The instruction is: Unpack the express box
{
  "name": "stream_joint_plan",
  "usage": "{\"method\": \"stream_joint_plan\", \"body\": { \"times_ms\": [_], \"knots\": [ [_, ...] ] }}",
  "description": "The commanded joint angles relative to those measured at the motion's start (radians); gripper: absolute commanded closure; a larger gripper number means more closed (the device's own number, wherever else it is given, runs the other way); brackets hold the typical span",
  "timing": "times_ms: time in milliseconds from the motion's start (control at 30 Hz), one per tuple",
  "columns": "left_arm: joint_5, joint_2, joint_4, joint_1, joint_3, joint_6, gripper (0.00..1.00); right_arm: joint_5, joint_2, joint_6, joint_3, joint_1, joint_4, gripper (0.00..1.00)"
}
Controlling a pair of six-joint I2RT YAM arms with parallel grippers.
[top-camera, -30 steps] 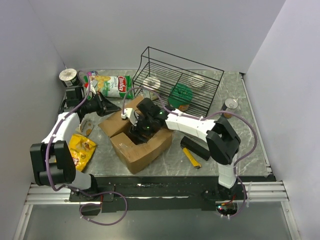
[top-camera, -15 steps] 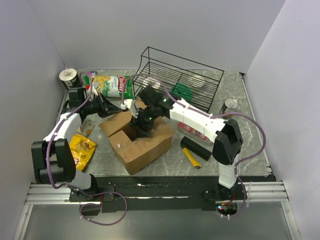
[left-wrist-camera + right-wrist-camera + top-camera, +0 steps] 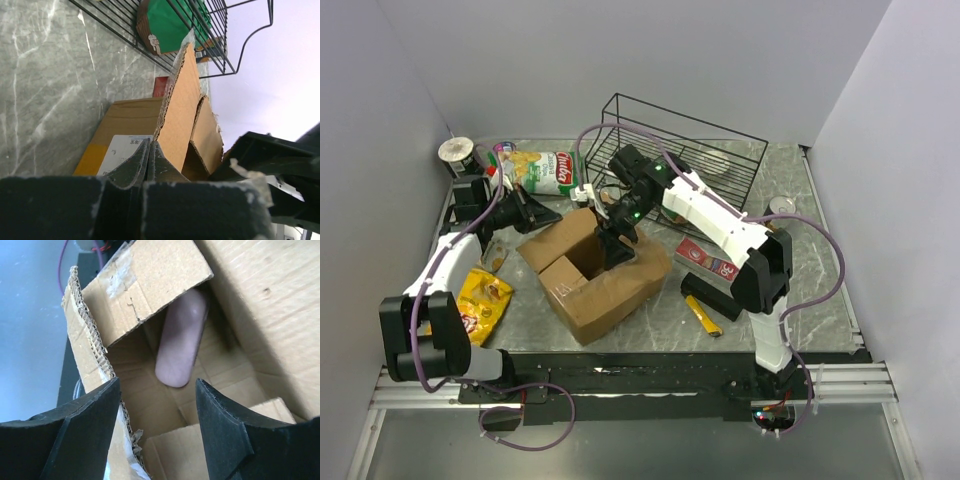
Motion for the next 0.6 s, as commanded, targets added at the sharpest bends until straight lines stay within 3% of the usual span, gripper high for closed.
{"method": "stream_joint_plan", "body": {
  "times_ms": [0, 267, 400, 467, 500, 567],
  "knots": [
    [-0.054, -0.014, 0.064, 0.01, 0.022, 0.025, 0.99, -0.08, -0.086, -0.049, -0.068, 0.018, -0.32, 0.32],
    [-0.057, 0.025, 0.051, 0.011, 0.058, 0.041, 0.99, -0.013, -0.25, -0.08, -0.151, 0.057, -0.32, 0.32],
    [0.033, 0.038, 0.102, 0.007, 0.061, 0.021, 0.97, 0.033, -0.304, -0.086, -0.171, 0.068, -0.314, 0.32],
    [0.125, 0.013, 0.211, 0.007, 0.052, -0.051, 0.86, 0.042, -0.31, -0.09, -0.177, 0.066, -0.318, 0.32],
    [0.216, -0.002, 0.316, 0.007, 0.048, -0.082, 0.68, 0.044, -0.31, -0.089, -0.177, 0.066, -0.318, 0.32],
    [0.274, -0.033, 0.341, 0.002, 0.067, -0.087, 0.52, 0.044, -0.315, -0.09, -0.176, 0.067, -0.318, 0.33]
  ]
}}
